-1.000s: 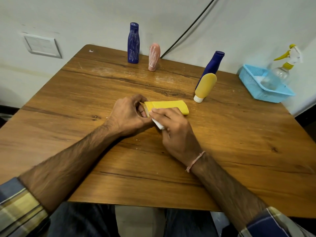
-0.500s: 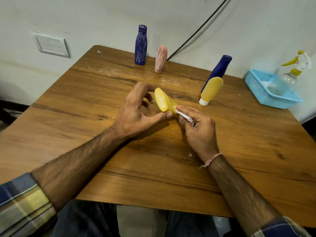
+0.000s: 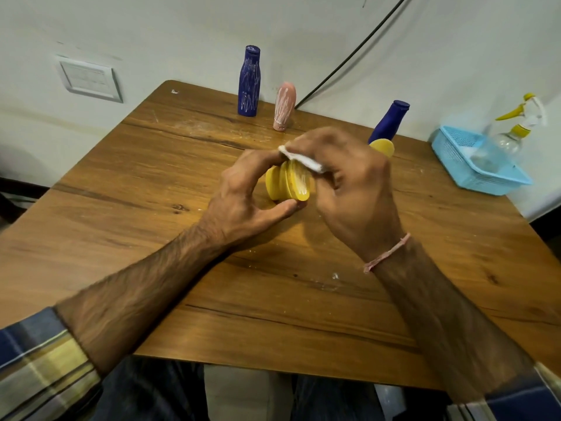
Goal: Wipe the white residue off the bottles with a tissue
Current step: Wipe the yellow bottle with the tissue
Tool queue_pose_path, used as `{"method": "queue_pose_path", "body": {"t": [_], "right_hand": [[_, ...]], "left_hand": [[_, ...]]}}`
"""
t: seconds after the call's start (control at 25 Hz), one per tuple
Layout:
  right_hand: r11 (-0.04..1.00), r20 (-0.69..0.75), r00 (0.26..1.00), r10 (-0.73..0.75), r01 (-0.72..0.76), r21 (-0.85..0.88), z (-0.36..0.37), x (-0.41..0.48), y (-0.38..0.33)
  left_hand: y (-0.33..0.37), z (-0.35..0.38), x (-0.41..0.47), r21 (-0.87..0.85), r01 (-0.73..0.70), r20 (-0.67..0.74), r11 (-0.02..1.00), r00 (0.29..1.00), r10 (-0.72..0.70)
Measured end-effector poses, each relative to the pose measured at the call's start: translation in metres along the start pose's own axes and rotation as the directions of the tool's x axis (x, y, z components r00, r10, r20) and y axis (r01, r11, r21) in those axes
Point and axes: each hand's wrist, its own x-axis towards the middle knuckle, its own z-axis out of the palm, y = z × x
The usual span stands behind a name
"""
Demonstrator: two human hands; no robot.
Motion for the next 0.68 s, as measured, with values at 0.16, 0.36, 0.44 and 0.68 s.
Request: {"method": "queue_pose_path", "body": {"t": [0.16, 0.36, 0.44, 0.68], "right_hand": [[0.991, 0.043, 0.998, -0.045, 0.05, -0.124, 0.007, -0.017, -0.008], [0.98, 0.047, 0.998, -0.035, 0.044, -0.196, 0.007, -0.041, -0.009], [0.981, 0.078, 0.996, -0.032, 0.047, -0.188, 0.001, -0.05, -0.011], [0.984, -0.072, 0.997, -0.031, 0.017, -0.179, -0.007, -0.021, -0.012]], "left_hand": [[0.001, 0.0, -0.001, -0.006, -0.022, -0.021, 1.0, 1.0, 0.022], [-0.002, -0.002, 0.001, -0.023, 0.032, -0.013, 0.999, 0.999, -0.033], [-0.004, -0.002, 0.001, -0.009, 0.041, -0.02, 0.999, 0.999, -0.041], [-0.001, 0.002, 0.002, -0.008, 0.022, -0.04, 1.0, 0.999, -0.022]]}}
